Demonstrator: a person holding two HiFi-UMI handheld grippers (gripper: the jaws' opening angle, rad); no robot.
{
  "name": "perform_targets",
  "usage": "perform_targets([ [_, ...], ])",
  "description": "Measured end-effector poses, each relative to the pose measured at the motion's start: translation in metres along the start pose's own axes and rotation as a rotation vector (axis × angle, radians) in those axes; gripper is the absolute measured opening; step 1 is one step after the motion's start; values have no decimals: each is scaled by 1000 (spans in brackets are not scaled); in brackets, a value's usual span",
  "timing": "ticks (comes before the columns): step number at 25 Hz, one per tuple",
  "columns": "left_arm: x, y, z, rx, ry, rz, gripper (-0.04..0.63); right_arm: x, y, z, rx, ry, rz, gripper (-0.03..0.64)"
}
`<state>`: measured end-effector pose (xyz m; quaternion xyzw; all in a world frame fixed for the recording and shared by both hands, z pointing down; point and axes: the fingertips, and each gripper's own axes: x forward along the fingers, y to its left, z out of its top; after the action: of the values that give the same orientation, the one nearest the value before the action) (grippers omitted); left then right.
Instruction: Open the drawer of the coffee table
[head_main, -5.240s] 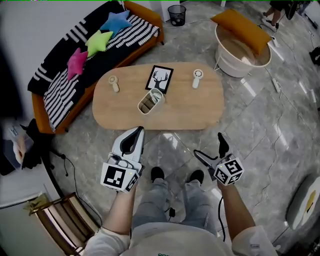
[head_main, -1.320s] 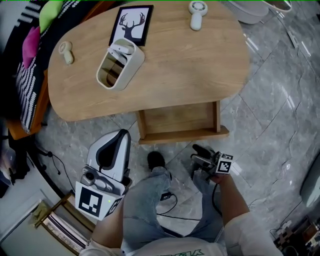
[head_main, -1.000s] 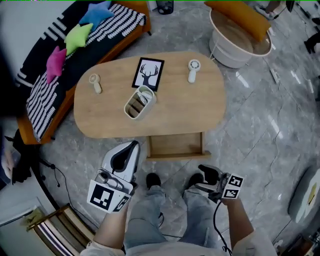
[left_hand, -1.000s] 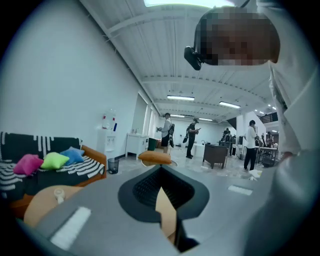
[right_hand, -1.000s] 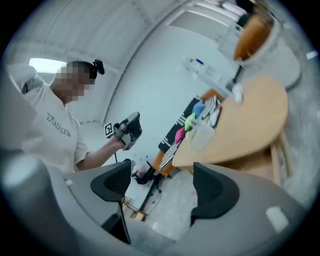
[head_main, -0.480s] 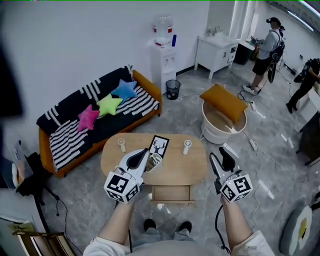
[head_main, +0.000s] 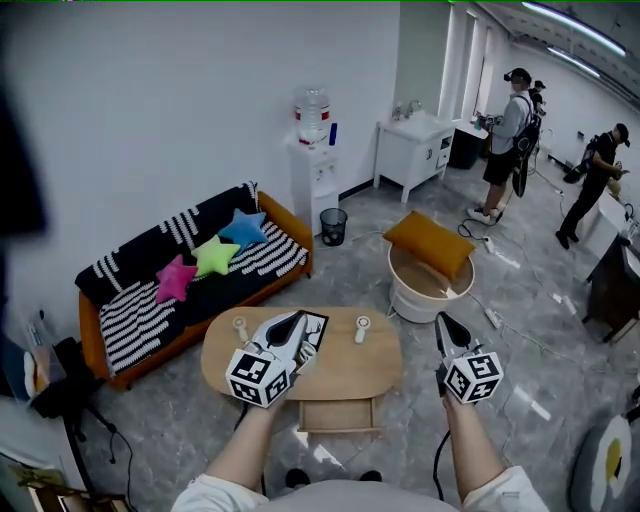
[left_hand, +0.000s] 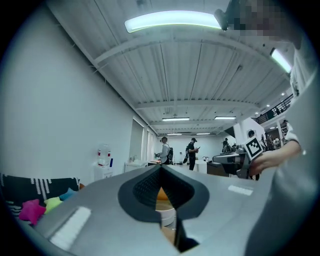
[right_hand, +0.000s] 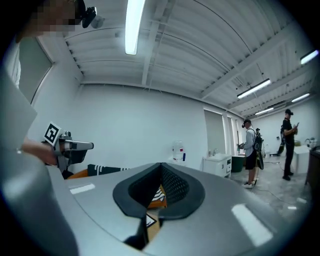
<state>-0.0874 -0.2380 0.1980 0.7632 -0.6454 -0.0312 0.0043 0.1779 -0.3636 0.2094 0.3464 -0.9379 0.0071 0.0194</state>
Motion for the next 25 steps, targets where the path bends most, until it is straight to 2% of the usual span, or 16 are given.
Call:
perform_targets([
  [4,11,2,-3,2,10,3,-2,-3,-14,5,-11,-16,-25,3],
  [13,22,5,-9,18,42,9,-2,8,-14,19,-67,-26,-3,3],
  [25,25,12,-9,28,55,20,-2,20,-17,17,-50,-20,14,3],
])
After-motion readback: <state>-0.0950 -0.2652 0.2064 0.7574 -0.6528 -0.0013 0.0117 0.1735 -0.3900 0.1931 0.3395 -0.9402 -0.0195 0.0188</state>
